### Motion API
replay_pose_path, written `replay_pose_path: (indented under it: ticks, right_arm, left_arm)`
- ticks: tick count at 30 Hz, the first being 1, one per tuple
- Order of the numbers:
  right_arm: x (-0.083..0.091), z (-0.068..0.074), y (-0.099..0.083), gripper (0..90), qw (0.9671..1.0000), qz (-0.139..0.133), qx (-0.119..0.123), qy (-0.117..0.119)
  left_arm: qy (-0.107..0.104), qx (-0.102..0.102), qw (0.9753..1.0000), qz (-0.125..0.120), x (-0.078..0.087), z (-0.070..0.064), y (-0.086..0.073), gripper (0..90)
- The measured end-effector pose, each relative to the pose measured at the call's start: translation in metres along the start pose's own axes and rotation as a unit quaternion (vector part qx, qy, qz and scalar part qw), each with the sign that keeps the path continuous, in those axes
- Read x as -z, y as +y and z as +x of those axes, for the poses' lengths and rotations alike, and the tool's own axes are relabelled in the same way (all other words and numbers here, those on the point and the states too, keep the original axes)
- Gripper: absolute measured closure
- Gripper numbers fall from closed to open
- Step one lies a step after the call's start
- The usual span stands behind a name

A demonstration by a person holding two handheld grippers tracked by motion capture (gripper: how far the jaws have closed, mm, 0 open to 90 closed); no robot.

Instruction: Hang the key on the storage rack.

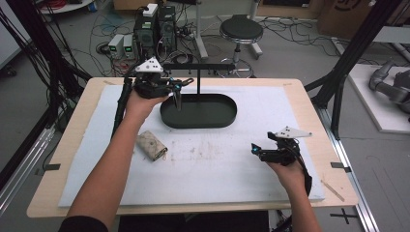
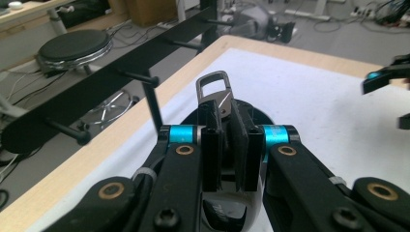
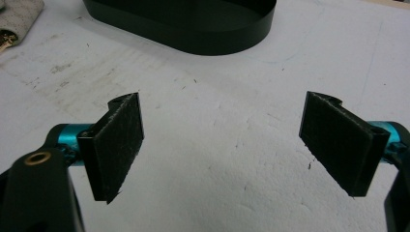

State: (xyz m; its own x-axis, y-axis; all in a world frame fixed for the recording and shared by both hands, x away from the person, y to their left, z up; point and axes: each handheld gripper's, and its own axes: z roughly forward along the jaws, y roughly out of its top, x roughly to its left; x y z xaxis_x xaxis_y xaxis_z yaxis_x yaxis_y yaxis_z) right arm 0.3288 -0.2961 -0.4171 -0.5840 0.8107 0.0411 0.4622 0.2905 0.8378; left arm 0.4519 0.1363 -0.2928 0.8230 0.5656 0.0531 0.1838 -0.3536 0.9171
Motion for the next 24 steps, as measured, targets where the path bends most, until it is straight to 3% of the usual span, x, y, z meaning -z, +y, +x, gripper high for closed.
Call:
replay_pose_path:
  ticks: [13,24]
  right_arm:
    - [0.004,-0.005,-0.002,16.3,0.9999,-0.005,-0.007,-0.006]
    - [0.004,-0.006,-0.003,16.3,0.9999,-0.002,-0.008,-0.008]
  left_arm:
    - [0.022,0.017,0.9995,0.012,-0.02,0.028,0.014,82.9]
    - [0.033,0.013,0.9985,0.042,-0.039,0.029,0.006,82.6]
